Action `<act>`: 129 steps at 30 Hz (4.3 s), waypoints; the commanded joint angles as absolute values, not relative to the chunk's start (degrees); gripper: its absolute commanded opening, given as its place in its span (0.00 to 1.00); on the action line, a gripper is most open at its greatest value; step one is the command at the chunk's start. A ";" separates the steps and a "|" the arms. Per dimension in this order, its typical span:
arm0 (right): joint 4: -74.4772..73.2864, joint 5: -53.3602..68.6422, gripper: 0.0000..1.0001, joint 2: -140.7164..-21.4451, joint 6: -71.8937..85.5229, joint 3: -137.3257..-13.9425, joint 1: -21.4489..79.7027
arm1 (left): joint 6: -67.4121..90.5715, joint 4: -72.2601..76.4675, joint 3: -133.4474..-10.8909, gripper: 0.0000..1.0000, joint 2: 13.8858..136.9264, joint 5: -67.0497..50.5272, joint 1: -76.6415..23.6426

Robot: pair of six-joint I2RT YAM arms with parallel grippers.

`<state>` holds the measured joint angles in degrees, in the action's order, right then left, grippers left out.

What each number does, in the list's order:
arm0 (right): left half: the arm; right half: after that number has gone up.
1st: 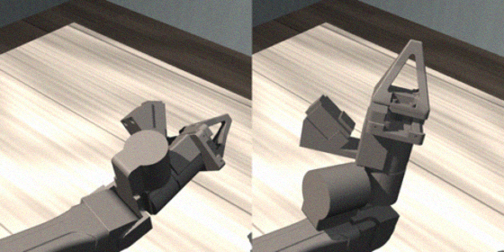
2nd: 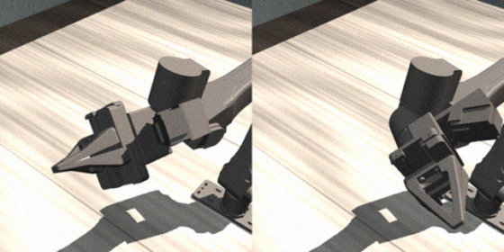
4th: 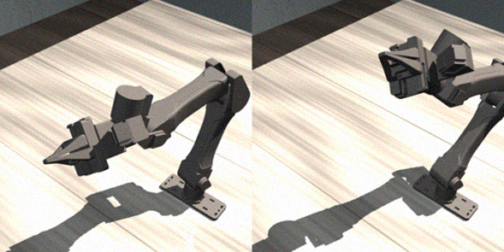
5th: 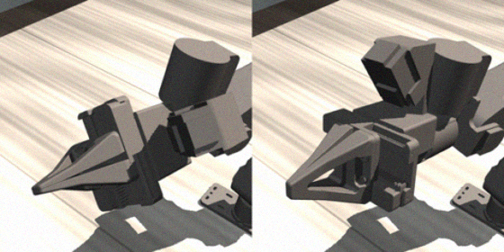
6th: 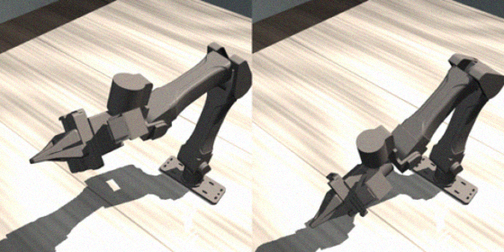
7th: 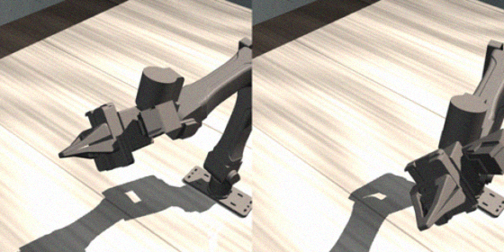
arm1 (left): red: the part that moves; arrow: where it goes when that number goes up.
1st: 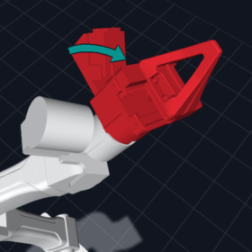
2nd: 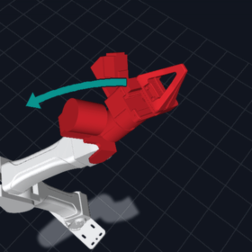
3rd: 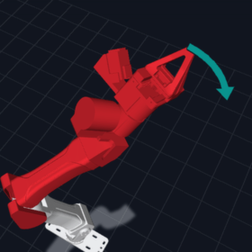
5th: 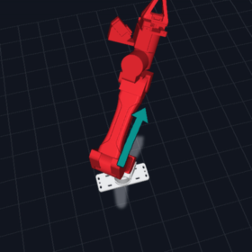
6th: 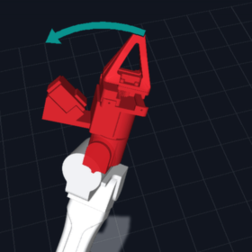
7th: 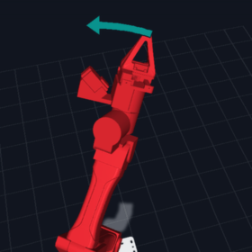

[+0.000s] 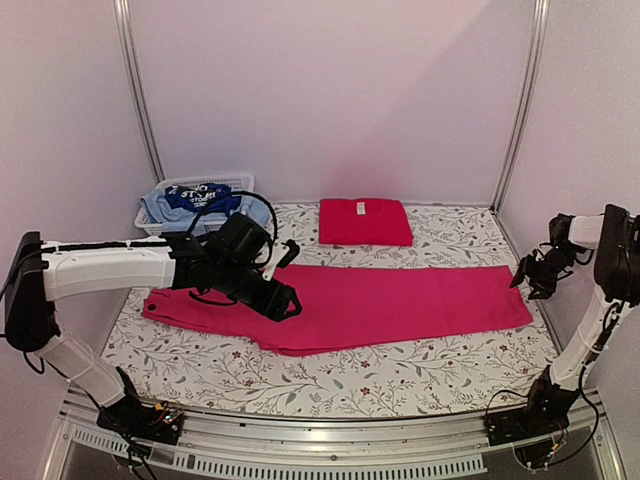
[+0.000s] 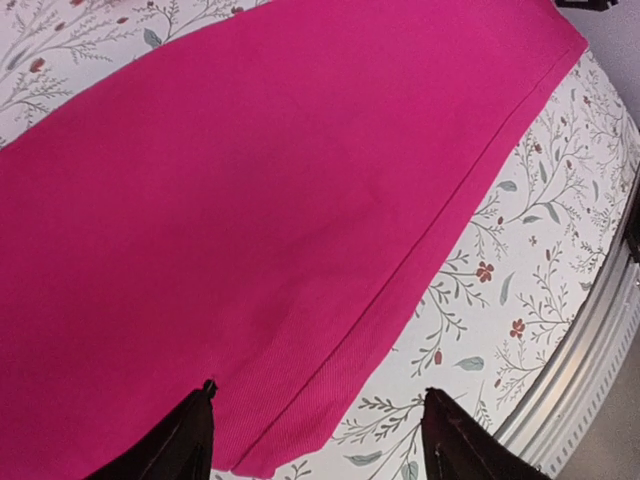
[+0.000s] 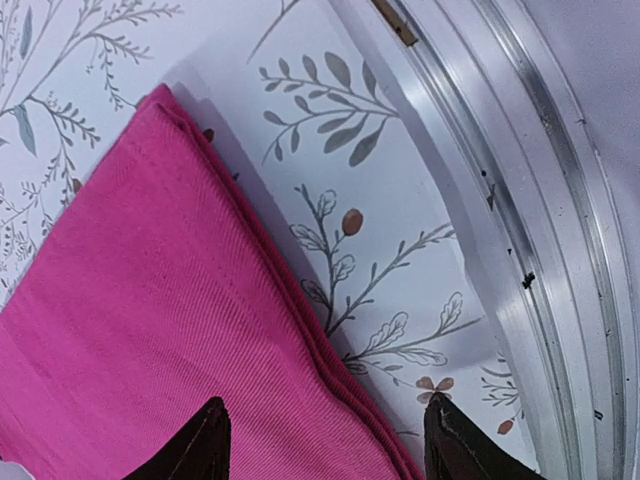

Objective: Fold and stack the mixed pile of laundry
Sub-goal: Pick up the rectangle-folded trousers from the center of the board, then fold the rectangle-folded trousers at the center of the board.

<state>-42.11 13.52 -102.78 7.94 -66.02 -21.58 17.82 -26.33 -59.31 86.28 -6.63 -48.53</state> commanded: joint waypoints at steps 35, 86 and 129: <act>-47.98 40.73 0.00 -99.89 14.79 -86.40 -1.50 | 21.17 -25.19 -55.36 0.77 81.78 -4.22 -33.19; -2.85 61.11 0.00 -110.75 50.26 -77.32 25.19 | 42.79 3.80 -44.33 0.41 101.68 -27.67 -21.81; 29.05 56.34 0.00 -142.86 91.52 -103.00 44.38 | 40.21 2.70 -46.34 0.43 105.65 -28.50 -21.10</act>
